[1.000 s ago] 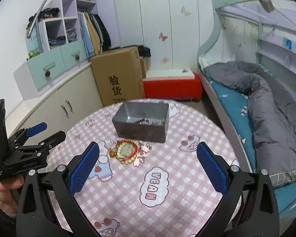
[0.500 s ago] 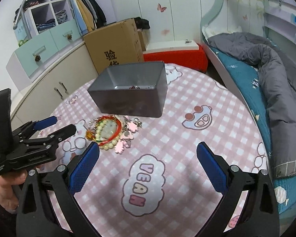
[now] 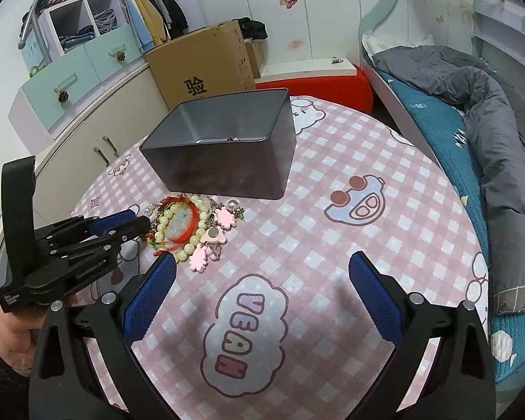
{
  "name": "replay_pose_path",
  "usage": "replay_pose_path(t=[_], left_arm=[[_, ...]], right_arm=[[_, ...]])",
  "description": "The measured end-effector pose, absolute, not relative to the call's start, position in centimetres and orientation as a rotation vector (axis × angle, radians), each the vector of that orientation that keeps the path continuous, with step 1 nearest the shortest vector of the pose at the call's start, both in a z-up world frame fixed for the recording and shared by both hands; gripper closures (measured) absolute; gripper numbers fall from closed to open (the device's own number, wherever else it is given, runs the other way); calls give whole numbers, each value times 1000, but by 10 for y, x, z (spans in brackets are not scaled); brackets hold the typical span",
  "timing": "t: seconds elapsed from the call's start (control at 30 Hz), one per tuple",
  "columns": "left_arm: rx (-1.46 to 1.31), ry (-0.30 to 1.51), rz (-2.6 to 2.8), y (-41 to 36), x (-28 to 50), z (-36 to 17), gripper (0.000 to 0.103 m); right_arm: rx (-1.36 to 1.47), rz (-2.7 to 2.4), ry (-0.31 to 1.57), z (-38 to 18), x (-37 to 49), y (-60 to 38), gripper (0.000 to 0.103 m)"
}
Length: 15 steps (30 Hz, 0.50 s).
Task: Organize jewelry
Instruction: 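Grasp the red string with gold charm with the left tool while the right tool grasps a pink keychain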
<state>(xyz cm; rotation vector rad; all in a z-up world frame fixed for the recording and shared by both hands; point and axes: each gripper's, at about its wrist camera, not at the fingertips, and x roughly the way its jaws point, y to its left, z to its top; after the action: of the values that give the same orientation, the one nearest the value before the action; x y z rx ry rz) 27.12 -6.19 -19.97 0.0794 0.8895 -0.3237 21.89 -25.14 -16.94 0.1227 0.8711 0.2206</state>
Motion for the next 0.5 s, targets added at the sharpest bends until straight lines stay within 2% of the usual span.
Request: replay_pose_path(t=[0.07,0.13,0.27,0.3,0.33,0.4,0.47,0.5], left_arm=[[97,892,-311,-66,271,-200,71],[107,881,-304,-69,270,-198,53],[89,877,-337,-69,269,-198,53],[93,882,-351,-71,269,-201,55],[91,885,-362,-71,268,-203,70],[105,883,-367,-73,266,-206,75],[106,885,-383,-72,263,-205,86],[104,885,-388,-71,261,-205,86]], right_arm=[[119,223,874,-170,220,-250,8],[115,228,877,-171,221,-248,8],[106,228,880,-171,220,-245,8],[107,226,882,-172,220,-245,8],[108,225,884,-173,220,-245,8],[107,225,887,-174,219,-245,8],[104,227,889,-174,219,-244,8],[100,228,890,-174,218,-242,8]])
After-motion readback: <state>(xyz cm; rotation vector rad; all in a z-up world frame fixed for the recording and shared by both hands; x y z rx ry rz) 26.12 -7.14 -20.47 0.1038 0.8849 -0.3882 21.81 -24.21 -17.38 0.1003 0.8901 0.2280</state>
